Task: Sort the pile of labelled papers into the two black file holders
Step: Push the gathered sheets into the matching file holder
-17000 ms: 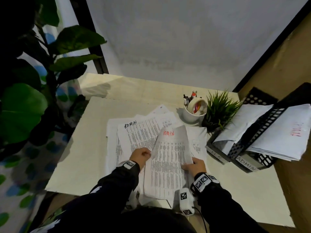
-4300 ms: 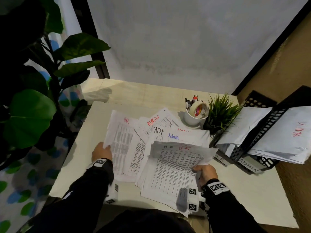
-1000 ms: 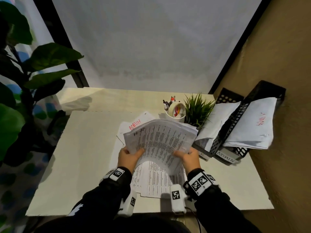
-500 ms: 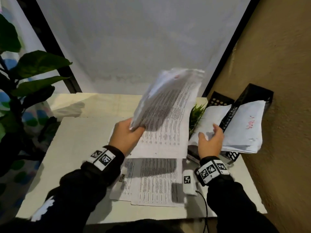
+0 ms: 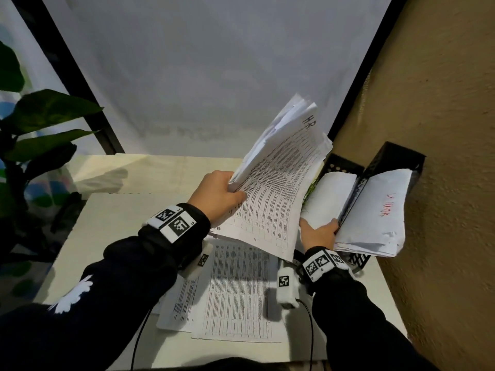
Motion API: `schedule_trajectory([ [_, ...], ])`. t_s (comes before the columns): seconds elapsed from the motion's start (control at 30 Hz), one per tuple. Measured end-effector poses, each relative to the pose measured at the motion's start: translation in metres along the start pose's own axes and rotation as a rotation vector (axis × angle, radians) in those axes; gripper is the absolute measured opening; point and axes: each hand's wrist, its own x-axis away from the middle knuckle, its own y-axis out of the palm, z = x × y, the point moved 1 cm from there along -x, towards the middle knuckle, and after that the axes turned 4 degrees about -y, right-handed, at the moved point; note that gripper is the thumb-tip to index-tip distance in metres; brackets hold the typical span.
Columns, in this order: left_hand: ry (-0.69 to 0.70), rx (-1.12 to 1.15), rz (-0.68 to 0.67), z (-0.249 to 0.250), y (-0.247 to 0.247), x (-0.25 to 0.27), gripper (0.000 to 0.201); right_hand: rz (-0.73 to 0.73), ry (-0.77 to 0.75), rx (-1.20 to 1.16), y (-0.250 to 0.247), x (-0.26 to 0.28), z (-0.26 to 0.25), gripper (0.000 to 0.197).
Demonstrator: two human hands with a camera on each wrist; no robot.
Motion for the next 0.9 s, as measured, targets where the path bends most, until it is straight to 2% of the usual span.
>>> schedule_trajectory([
  [0.17, -0.040, 0.000, -0.001, 0.000, 0.006, -0.002, 0.024, -0.128, 0.220, -0.033, -0.003, -0.012, -0.008, 0.103],
  [0.3, -0.051, 0.055, 0.025, -0.001, 0.002, -0.001, 0.016, -0.264, 0.424, -0.200, -0.003, -0.012, -0.004, 0.092],
  [0.43, -0.063, 0.062, 0.033, -0.001, -0.002, 0.001, 0.025, -0.344, 0.416, -0.226, -0.004, -0.010, 0.008, 0.090],
  [0.5, -0.062, 0.055, 0.038, 0.001, -0.002, 0.000, 0.028, -0.333, 0.337, -0.247, -0.009, -0.005, 0.003, 0.085],
  [0.53, -0.061, 0.052, 0.035, 0.003, -0.001, -0.002, 0.025, -0.281, 0.263, -0.234, -0.013, -0.006, -0.001, 0.074],
  [0.6, -0.052, 0.036, 0.025, 0.012, 0.001, -0.005, 0.018, -0.175, 0.072, -0.178, -0.019, -0.006, -0.009, 0.043],
  [0.67, -0.025, 0.013, 0.004, 0.027, 0.004, -0.008, 0.019, -0.145, -0.101, -0.106, -0.025, -0.006, -0.017, 0.006],
  [0.73, 0.016, -0.016, -0.030, 0.046, 0.008, -0.013, 0.013, -0.112, -0.225, -0.019, -0.034, -0.008, -0.021, 0.024],
  [0.8, 0.070, -0.134, -0.039, 0.065, 0.014, -0.021, 0.010, -0.077, -0.330, 0.053, -0.045, -0.006, -0.031, 0.033],
  [0.9, 0.170, -0.349, -0.052, 0.092, 0.034, -0.034, 0.016, -0.047, -0.490, 0.161, -0.056, -0.001, -0.044, 0.029],
])
